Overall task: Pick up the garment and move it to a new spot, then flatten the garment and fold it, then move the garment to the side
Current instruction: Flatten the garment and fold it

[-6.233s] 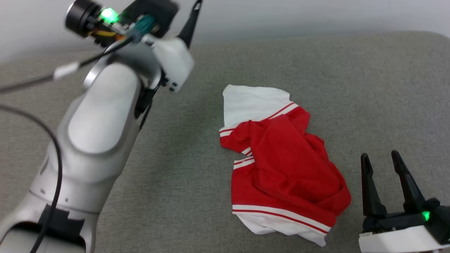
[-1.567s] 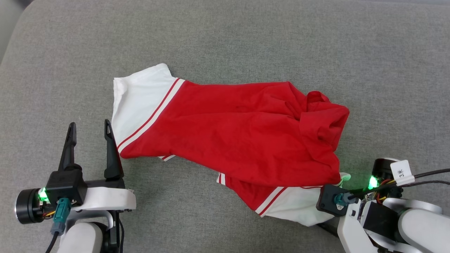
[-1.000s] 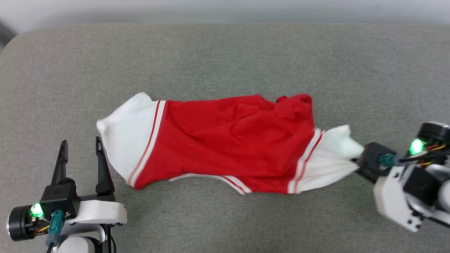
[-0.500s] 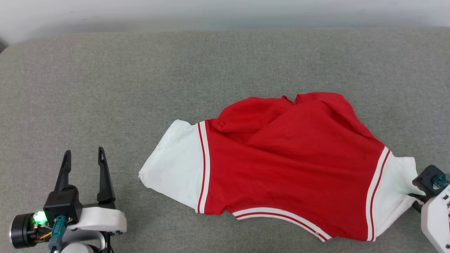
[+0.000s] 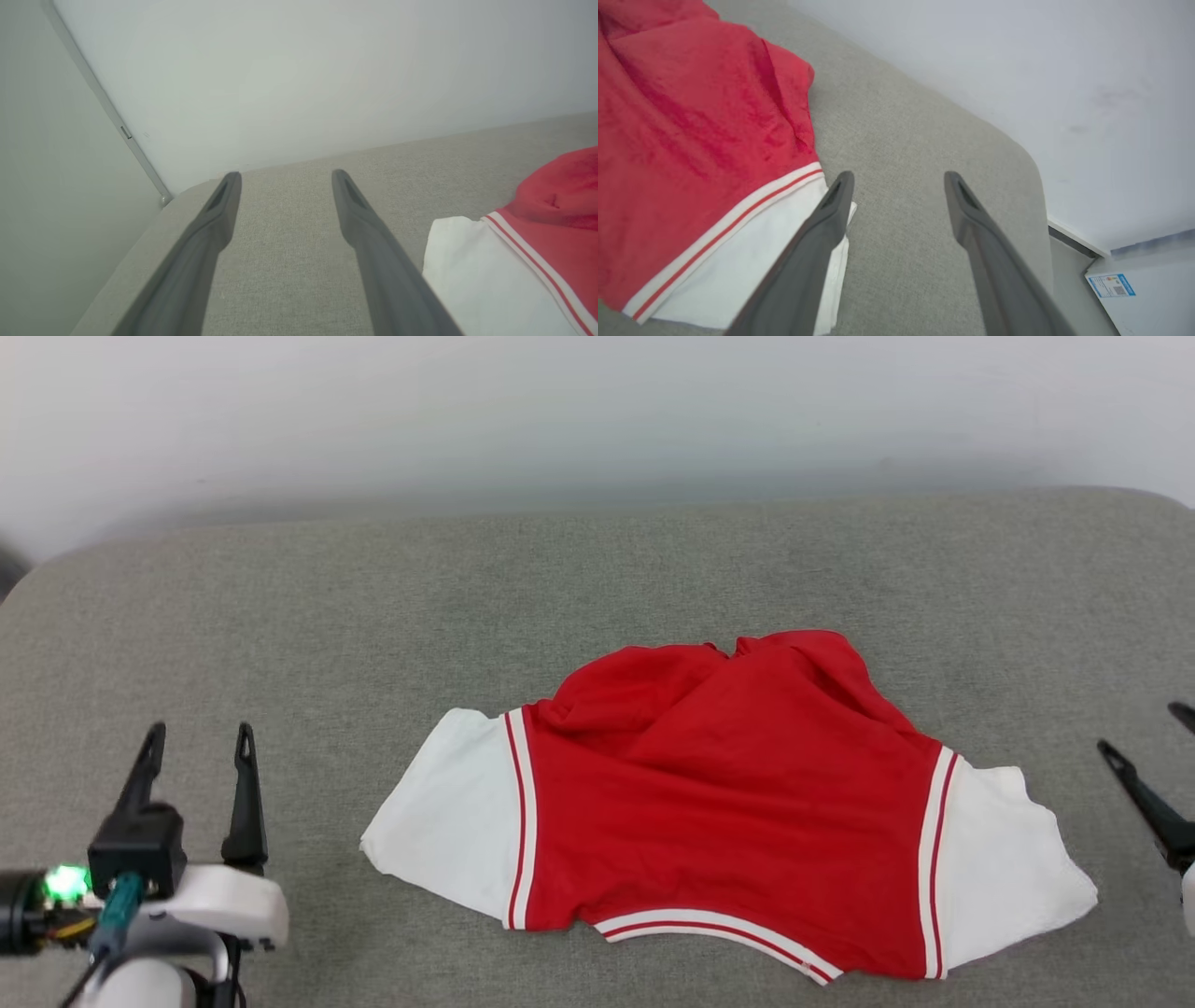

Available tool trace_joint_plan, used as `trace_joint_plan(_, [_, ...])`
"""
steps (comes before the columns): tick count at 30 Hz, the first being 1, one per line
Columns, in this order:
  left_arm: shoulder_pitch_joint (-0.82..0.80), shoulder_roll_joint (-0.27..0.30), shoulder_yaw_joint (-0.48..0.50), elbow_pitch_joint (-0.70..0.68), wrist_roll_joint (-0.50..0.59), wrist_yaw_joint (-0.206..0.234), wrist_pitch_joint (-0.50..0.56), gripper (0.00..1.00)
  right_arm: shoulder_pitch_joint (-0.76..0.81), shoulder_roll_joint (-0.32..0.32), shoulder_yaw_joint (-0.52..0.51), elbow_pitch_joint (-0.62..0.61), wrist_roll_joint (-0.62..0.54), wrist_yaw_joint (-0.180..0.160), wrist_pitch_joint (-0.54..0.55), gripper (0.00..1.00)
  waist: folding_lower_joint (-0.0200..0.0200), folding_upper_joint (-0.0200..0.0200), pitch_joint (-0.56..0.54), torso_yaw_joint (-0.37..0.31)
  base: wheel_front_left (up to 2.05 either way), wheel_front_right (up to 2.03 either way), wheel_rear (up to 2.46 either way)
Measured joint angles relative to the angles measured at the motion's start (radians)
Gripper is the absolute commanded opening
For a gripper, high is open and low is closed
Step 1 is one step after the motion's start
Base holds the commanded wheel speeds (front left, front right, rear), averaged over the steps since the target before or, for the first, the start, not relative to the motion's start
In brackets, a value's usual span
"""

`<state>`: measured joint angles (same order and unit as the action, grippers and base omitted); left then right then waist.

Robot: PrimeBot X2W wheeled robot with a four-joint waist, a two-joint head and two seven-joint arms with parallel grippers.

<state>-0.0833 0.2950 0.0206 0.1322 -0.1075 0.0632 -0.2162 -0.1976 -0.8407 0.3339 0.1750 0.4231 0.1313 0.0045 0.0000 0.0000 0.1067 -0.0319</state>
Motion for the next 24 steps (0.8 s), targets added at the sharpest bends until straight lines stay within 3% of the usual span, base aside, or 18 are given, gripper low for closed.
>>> trace_joint_plan(5, [-0.105,0.063,-0.021,-0.012,-0.002,-0.065,0.109,1.00,0.126,0.208,-0.249,-0.169,-0.155,0.000,-0.052,1.00,0.0000,0.0001,-0.001,-0.005,0.00,0.00,0.00])
trace_joint_plan(8, [-0.189,0.105,-0.041,-0.005,-0.012,-0.113,0.211,1.00,0.190,0.347,-0.325,-0.267,-0.235,0.000,-0.083,1.00,0.0000,0.0000,0.006,-0.007,0.00,0.00,0.00])
trace_joint_plan(9, [-0.189,0.105,-0.041,-0.005,-0.012,-0.113,0.211,1.00,0.190,0.347,-0.325,-0.267,-0.235,0.000,-0.083,1.00,0.0000,0.0000,0.006,-0.007,0.00,0.00,0.00])
trace_joint_plan(10, [-0.249,0.121,-0.066,-0.005,-0.021,-0.140,0.281,1.00,0.220,0.432,-0.357,-0.315,-0.278,0.000,-0.109,1.00,0.0000,0.0001,0.013,-0.008,0.00,0.00,0.00])
trace_joint_plan(13, [-0.325,0.155,-0.127,0.007,-0.048,-0.175,0.414,1.00,0.265,0.540,-0.382,-0.353,-0.317,0.000,-0.143,1.00,0.0000,0.0000,0.021,-0.010,0.00,0.00,0.00])
trace_joint_plan(15, [-0.372,0.184,-0.181,0.023,-0.088,-0.187,0.526,1.00,0.288,0.587,-0.389,-0.363,-0.341,0.000,-0.163,1.00,0.0000,0.0000,0.025,-0.014,0.00,0.00,0.00])
trace_joint_plan(16, [-0.372,0.184,-0.181,0.023,-0.088,-0.187,0.526,1.00,0.288,0.587,-0.389,-0.363,-0.341,0.000,-0.163,1.00,0.0000,0.0000,0.025,-0.014,0.00,0.00,0.00])
trace_joint_plan(17, [-0.415,0.221,-0.262,0.028,-0.142,-0.190,0.640,1.00,0.308,0.626,-0.392,-0.364,-0.356,0.000,-0.179,1.00,0.0001,0.0000,0.030,-0.017,0.00,0.00,0.00])
trace_joint_plan(24, [-0.568,0.377,-0.577,-0.015,-0.436,-0.192,1.003,1.00,0.325,0.686,-0.373,-0.360,-0.407,0.000,-0.207,1.00,0.0000,0.0000,0.058,-0.032,0.00,0.00,0.00])
